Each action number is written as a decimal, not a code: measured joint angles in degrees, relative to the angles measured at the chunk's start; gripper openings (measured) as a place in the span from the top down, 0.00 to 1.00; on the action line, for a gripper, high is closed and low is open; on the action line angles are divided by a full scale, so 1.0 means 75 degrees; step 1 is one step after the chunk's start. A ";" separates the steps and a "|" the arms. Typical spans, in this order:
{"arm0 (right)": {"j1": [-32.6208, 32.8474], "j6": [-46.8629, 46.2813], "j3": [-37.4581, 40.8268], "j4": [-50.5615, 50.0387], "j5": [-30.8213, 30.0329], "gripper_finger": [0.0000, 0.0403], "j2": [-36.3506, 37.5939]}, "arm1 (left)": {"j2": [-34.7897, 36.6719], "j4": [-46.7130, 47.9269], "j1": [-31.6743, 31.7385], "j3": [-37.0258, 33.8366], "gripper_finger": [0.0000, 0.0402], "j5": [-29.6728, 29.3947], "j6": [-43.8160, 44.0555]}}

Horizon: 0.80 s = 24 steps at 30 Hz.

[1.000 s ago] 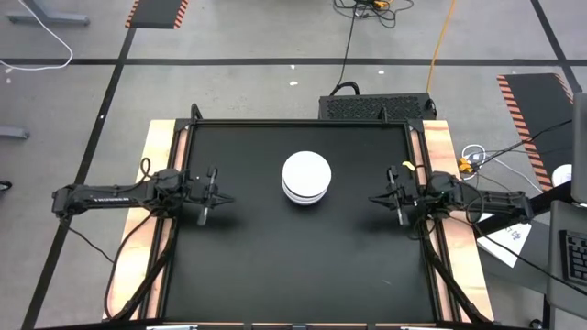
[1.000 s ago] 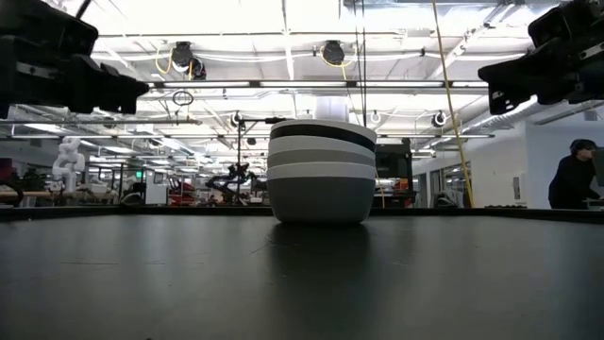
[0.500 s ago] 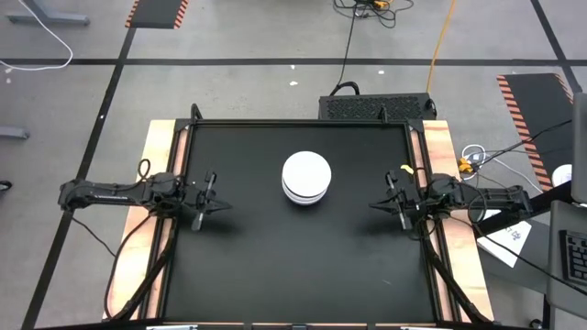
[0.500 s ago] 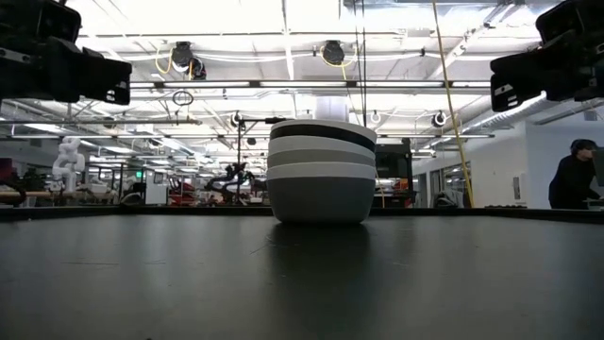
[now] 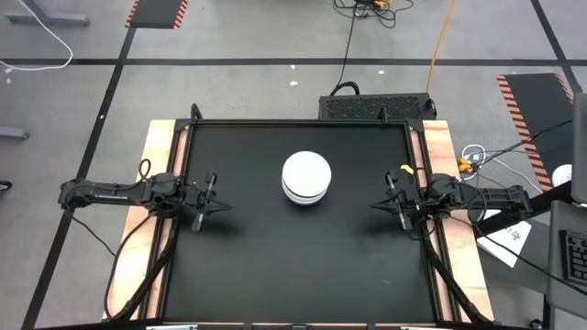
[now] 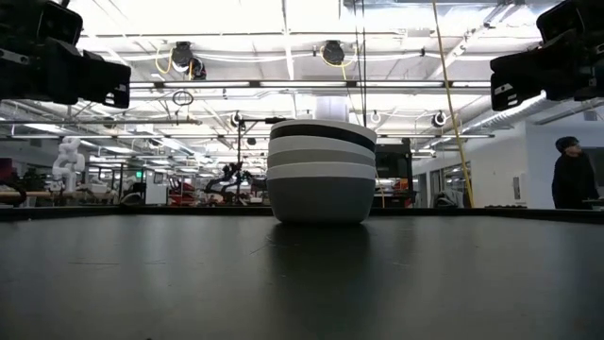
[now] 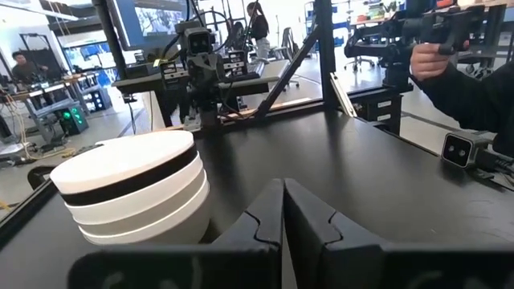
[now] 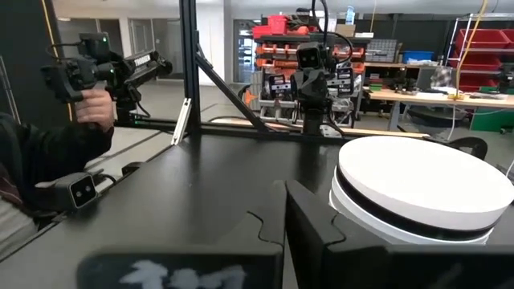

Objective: Nest bowls inside each other
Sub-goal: Return to Home Position

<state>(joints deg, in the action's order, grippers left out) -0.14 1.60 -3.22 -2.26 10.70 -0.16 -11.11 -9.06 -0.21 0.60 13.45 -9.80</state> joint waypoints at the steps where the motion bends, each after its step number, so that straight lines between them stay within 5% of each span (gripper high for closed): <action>1: 0.0000 -0.0029 0.0000 0.0055 0.0000 1.00 0.0000 | 0.0000 0.0000 0.0000 0.0000 0.96 0.0000 -0.0005; 13: 0.0000 -0.0118 0.0009 0.0385 -0.0003 1.00 -0.0003 | 0.0000 0.0003 0.0000 0.0000 0.99 -0.0003 -0.0005; 24: -0.0002 -0.0390 0.0009 0.0582 -0.0019 1.00 -0.0003 | 0.0000 -0.0006 0.0000 0.0000 0.91 -0.0006 -0.0015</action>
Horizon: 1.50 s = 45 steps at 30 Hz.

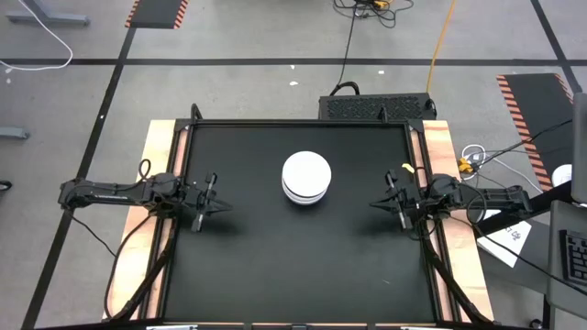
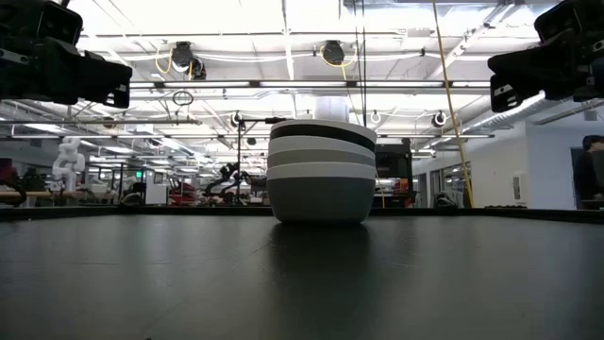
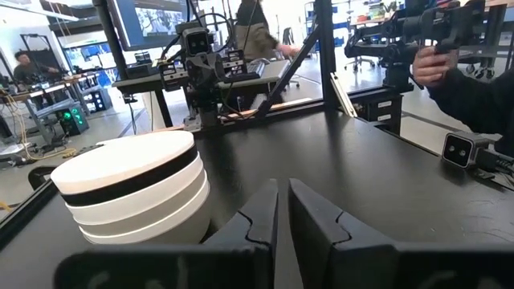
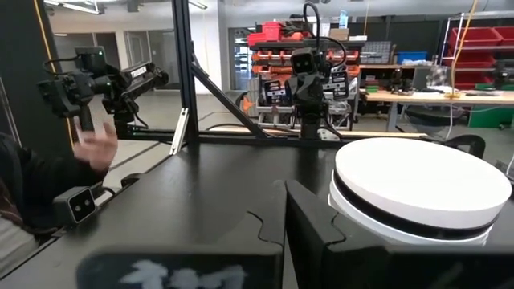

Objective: Nest bowls inside each other
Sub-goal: Return to Home Position

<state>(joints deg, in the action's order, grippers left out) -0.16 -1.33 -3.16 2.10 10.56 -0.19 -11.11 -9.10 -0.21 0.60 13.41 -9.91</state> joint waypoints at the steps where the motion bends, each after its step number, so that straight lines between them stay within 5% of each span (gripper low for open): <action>1: 0.0001 -0.0043 0.0000 0.0004 0.0000 1.00 0.0001 | 0.0000 0.0000 0.0000 0.0000 0.91 0.0000 0.0005; 45: -0.0001 -0.0133 -0.0006 0.0056 0.0004 1.00 0.0000 | 0.0000 -0.0015 0.0000 0.0000 0.91 -0.0005 0.0012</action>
